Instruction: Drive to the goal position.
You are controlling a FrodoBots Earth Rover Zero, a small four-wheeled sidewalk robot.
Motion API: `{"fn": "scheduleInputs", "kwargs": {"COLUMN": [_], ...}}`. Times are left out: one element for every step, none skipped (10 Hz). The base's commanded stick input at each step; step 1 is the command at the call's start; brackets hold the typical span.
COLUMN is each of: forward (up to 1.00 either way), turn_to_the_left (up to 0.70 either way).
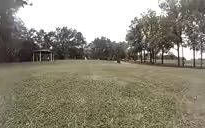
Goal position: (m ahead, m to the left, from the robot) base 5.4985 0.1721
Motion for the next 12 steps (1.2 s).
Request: {"fn": "scheduleInputs", "kwargs": {"forward": [0.70, 0.70, 0.70, 0.70, 0.70, 0.70, 0.70, 0.70, 0.70, 0.70, 0.70, 0.70], "turn_to_the_left": [0.00, 0.00, 0.00, 0.00, 0.00, 0.00, 0.00, 0.00, 0.00, 0.00, 0.00, 0.00]}}
